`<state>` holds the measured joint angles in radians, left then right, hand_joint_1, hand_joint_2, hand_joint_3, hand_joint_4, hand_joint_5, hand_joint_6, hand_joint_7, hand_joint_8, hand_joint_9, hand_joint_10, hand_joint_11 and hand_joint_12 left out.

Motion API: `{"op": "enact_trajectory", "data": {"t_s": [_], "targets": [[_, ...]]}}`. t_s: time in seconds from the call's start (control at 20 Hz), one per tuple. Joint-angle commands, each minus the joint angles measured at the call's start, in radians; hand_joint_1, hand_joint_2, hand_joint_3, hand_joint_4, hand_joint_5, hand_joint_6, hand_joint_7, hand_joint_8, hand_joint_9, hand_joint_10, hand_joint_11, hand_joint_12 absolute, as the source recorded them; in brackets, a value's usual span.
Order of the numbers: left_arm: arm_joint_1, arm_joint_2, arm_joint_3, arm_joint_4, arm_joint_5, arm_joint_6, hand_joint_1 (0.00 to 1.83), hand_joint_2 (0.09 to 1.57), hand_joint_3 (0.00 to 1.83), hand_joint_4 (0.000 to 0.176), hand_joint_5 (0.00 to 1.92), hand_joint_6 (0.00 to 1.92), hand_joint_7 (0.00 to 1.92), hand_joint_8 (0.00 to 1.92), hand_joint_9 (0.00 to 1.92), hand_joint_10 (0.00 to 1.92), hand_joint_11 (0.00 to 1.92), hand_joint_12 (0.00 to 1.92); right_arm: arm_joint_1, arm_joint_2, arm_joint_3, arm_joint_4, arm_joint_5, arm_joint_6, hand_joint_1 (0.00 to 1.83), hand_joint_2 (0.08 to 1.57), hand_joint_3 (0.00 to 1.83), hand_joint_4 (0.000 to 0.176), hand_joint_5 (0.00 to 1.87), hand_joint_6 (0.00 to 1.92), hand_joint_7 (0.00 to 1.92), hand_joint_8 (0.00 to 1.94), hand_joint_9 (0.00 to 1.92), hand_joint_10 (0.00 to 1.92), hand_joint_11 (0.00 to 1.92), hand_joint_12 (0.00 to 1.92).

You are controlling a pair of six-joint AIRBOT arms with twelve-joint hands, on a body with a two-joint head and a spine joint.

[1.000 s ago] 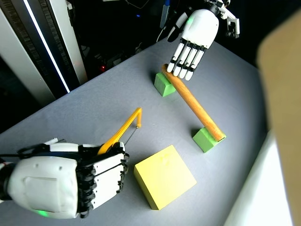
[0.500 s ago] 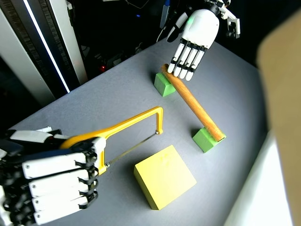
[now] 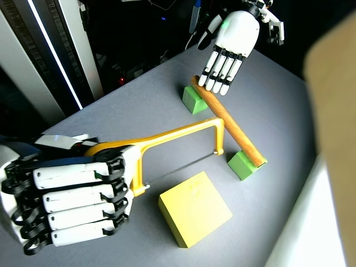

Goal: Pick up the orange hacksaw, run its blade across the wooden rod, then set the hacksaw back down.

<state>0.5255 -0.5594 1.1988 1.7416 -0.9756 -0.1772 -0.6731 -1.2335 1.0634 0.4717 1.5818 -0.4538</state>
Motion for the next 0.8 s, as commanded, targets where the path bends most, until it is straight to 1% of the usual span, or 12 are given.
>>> {"op": "enact_trajectory", "data": {"t_s": [0.0, 0.05, 0.1, 0.2, 0.3, 0.35, 0.4, 0.5, 0.65, 0.7, 0.75], "targets": [[-0.009, 0.001, 0.007, -0.050, -0.015, 0.001, 0.11, 1.21, 0.00, 0.000, 0.03, 0.00, 0.04, 0.01, 0.05, 0.01, 0.00, 0.21, 0.017, -0.007, -0.001, -0.036, 0.136, 0.008, 1.37, 1.15, 0.00, 0.000, 0.82, 0.94, 0.89, 1.18, 0.92, 1.32, 0.89, 1.33], [-0.009, 0.001, 0.006, -0.050, -0.015, 0.001, 0.11, 1.20, 0.00, 0.000, 0.02, 0.00, 0.04, 0.00, 0.04, 0.00, 0.00, 0.18, 0.032, -0.038, -0.002, -0.019, 0.149, 0.010, 1.37, 1.16, 0.00, 0.000, 0.81, 0.96, 0.88, 1.19, 0.89, 1.35, 0.85, 1.37], [-0.009, 0.001, 0.006, -0.050, -0.015, 0.001, 0.14, 1.21, 0.00, 0.000, 0.01, 0.00, 0.03, 0.00, 0.03, 0.00, 0.00, 0.13, 0.039, -0.050, -0.002, -0.011, 0.151, 0.016, 1.36, 1.16, 0.00, 0.000, 0.81, 0.98, 0.86, 1.22, 0.88, 1.36, 0.82, 1.39], [-0.009, 0.001, 0.006, -0.050, -0.015, 0.001, 0.13, 1.22, 0.00, 0.000, 0.00, 0.00, 0.02, 0.00, 0.01, 0.00, 0.00, 0.07, 0.055, -0.084, -0.011, 0.023, 0.151, 0.029, 1.36, 1.16, 0.00, 0.000, 0.81, 0.99, 0.85, 1.23, 0.89, 1.35, 0.82, 1.38], [-0.009, 0.001, 0.006, -0.050, -0.013, 0.001, 0.15, 1.21, 0.00, 0.000, 0.03, 0.00, 0.04, 0.00, 0.02, 0.00, 0.00, 0.12, 0.063, -0.108, -0.016, 0.047, 0.151, 0.044, 1.36, 1.17, 0.00, 0.000, 0.79, 1.02, 0.84, 1.25, 0.89, 1.36, 0.82, 1.36], [-0.010, 0.001, 0.006, -0.050, -0.013, 0.001, 0.09, 1.21, 0.00, 0.000, 0.00, 0.00, 0.03, 0.00, 0.02, 0.00, 0.00, 0.12, 0.065, -0.119, -0.016, 0.059, 0.151, 0.049, 1.36, 1.17, 0.00, 0.000, 0.76, 1.05, 0.85, 1.23, 0.89, 1.36, 0.83, 1.36], [-0.011, 0.001, 0.005, -0.050, -0.012, 0.001, 0.09, 1.20, 0.00, 0.000, 0.01, 0.00, 0.03, 0.00, 0.03, 0.00, 0.00, 0.14, 0.067, -0.134, -0.016, 0.080, 0.152, 0.049, 1.36, 1.17, 0.00, 0.000, 0.76, 1.05, 0.86, 1.23, 0.88, 1.36, 0.82, 1.38], [-0.011, 0.001, 0.005, -0.050, -0.012, 0.001, 0.07, 1.21, 0.00, 0.000, 0.00, 0.00, 0.01, 0.00, 0.02, 0.00, 0.00, 0.14, 0.067, -0.149, -0.016, 0.096, 0.152, 0.051, 1.36, 1.17, 0.00, 0.000, 0.78, 1.01, 0.86, 1.23, 0.89, 1.35, 0.83, 1.37], [-0.011, 0.001, 0.005, -0.050, -0.012, 0.001, 0.05, 1.20, 0.00, 0.000, 0.01, 0.00, 0.03, 0.00, 0.05, 0.00, 0.00, 0.28, 0.067, -0.181, -0.016, 0.137, 0.152, 0.055, 1.37, 1.16, 0.00, 0.000, 0.81, 0.97, 0.88, 1.22, 0.89, 1.34, 0.83, 1.37], [-0.011, 0.001, 0.004, -0.050, -0.012, 0.001, 0.04, 1.21, 0.00, 0.000, 0.02, 0.00, 0.04, 0.00, 0.05, 0.00, 0.00, 0.26, 0.069, -0.197, -0.016, 0.152, 0.152, 0.054, 1.37, 1.16, 0.00, 0.000, 0.81, 0.98, 0.88, 1.21, 0.89, 1.34, 0.83, 1.37], [-0.011, 0.001, 0.004, -0.050, -0.012, 0.001, 0.06, 1.21, 0.00, 0.000, 0.03, 0.00, 0.05, 0.00, 0.06, 0.00, 0.00, 0.28, 0.070, -0.206, -0.016, 0.158, 0.152, 0.053, 1.37, 1.15, 0.00, 0.000, 0.84, 0.95, 0.90, 1.18, 0.89, 1.33, 0.83, 1.38]]}}
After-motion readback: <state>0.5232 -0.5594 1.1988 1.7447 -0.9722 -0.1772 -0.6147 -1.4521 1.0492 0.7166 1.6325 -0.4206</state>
